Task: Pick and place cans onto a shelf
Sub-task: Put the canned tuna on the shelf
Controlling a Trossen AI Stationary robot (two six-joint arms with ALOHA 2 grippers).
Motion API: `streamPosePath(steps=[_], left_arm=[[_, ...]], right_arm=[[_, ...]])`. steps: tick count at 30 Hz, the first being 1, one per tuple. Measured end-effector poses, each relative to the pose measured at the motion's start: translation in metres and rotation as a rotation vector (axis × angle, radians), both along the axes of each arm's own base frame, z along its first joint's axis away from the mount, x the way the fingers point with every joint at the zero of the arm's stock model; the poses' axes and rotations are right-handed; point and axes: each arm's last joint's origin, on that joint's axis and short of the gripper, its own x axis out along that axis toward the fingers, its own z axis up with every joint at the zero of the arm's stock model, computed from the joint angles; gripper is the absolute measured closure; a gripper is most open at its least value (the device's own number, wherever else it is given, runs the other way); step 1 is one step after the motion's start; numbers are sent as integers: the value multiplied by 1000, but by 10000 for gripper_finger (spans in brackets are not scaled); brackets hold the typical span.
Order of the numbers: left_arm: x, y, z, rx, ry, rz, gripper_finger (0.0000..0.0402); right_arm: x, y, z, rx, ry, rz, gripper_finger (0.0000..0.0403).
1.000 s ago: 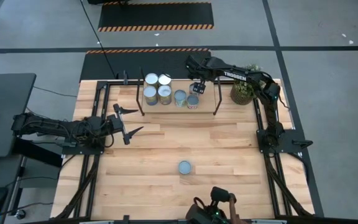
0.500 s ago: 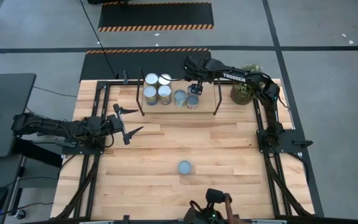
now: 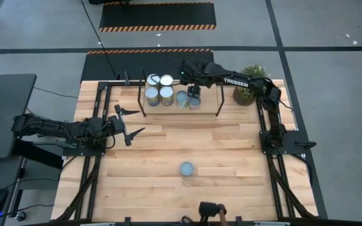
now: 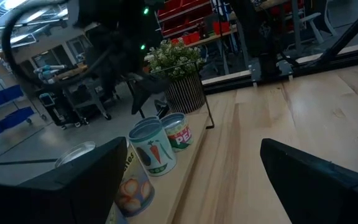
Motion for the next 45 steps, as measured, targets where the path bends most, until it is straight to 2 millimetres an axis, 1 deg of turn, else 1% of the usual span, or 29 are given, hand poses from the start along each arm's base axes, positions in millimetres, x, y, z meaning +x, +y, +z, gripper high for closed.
streamPosePath(steps=[8, 12, 16, 20, 24, 26, 29, 32, 36, 39, 42, 45], left_arm=[[0, 0, 0, -31, -7, 1, 27], [0, 0, -1, -31, -3, 1, 27], [0, 0, -2, -31, 4, 1, 27], [0, 0, -5, -55, 27, 2, 27], [-1, 0, -9, -95, 52, 6, 27], [-1, 0, -11, -100, 77, 8, 27], [-2, 0, -15, -138, 101, 14, 27], [-2, 0, -16, -187, 86, 19, 27], [-1, 0, -16, -234, 69, 11, 27], [-1, -1, -16, -243, 70, -12, 27], [-1, -1, -16, -244, 71, -20, 27], [-1, -1, -15, -243, 67, -21, 27]], right_arm=[[23, 60, 22, 16, -51, 83, 30], [34, 96, 29, 40, -107, 123, 30], [42, 132, 28, 146, -149, 196, 30], [49, 168, 25, 278, -223, 230, 30], [53, 208, 8, 353, -255, 247, 30], [56, 228, -5, 377, -297, 255, 30], [54, 254, -26, 420, -316, 237, 30], [49, 278, -37, 436, -345, 197, 30], [36, 309, -55, 439, -303, 180, 30], [28, 325, -63, 445, -295, 163, 30], [28, 335, -76, 447, -289, 126, 30], [32, 343, -101, 441, -227, 129, 30]])
